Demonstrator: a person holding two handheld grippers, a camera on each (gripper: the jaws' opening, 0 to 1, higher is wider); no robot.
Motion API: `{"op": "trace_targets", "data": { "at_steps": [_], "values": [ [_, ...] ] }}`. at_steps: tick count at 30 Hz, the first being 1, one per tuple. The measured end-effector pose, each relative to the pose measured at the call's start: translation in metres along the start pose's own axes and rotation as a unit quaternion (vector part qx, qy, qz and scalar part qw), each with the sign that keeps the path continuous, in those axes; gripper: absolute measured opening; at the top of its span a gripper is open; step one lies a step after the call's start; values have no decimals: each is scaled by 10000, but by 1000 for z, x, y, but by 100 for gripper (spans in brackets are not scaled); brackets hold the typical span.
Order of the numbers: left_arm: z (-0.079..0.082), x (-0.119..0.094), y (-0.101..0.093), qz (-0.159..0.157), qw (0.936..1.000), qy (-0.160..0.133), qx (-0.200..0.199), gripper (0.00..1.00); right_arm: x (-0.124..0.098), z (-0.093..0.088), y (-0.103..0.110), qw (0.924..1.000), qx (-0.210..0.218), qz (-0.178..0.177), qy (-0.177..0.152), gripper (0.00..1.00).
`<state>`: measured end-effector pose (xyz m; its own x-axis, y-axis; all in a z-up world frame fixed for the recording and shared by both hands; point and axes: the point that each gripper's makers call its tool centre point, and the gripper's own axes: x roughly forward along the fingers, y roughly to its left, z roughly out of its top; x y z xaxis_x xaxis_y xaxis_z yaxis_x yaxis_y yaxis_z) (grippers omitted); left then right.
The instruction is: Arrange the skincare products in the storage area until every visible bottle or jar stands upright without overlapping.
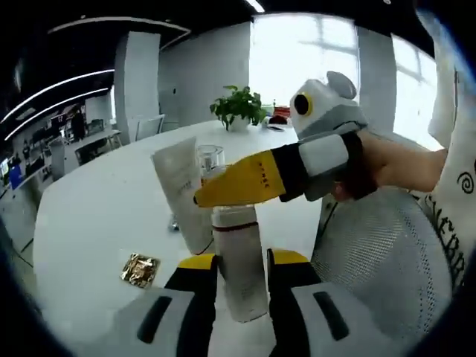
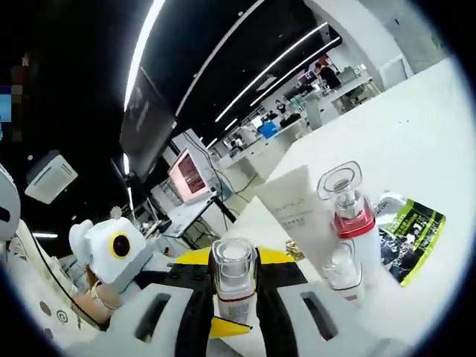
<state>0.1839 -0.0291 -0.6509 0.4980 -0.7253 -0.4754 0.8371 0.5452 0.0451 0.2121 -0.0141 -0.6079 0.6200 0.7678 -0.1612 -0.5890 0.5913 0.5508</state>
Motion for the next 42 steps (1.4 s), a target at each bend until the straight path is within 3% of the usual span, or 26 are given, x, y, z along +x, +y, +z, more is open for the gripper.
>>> {"op": "trace_targets", "data": {
  "at_steps": [8, 14, 18, 26, 29, 34, 38, 42],
  "values": [
    [3, 2, 9, 543, 9973, 145, 465, 18, 4, -2, -6, 9994, -49, -342, -100, 20],
    [0, 2, 15, 926, 9902, 392, 971, 18, 4, -2, -10, 9986, 24, -485, -192, 20],
    [-5, 2, 20, 1010, 9870, 485, 1150, 17, 2, -4, -11, 9985, 64, -500, -193, 20],
    [-8, -3, 23, 871, 9889, 493, 1093, 15, -1, -8, -6, 9993, 155, -315, -99, 21],
    [-8, -4, 20, 595, 9950, 398, 695, 15, -2, -7, -2, 9997, 149, -148, -102, 22],
    [-8, -7, 19, 260, 9994, 237, 23, 15, -6, -3, 2, 9999, 46, 80, -70, 23],
    [-2, -12, 12, -259, 9963, -81, -811, 15, -9, -2, 8, 9993, -83, 354, 10, 23],
    [1, -15, 8, -587, 9933, -186, -975, 15, -11, 1, 15, 9978, -266, 608, 76, 23]
  ]
}}
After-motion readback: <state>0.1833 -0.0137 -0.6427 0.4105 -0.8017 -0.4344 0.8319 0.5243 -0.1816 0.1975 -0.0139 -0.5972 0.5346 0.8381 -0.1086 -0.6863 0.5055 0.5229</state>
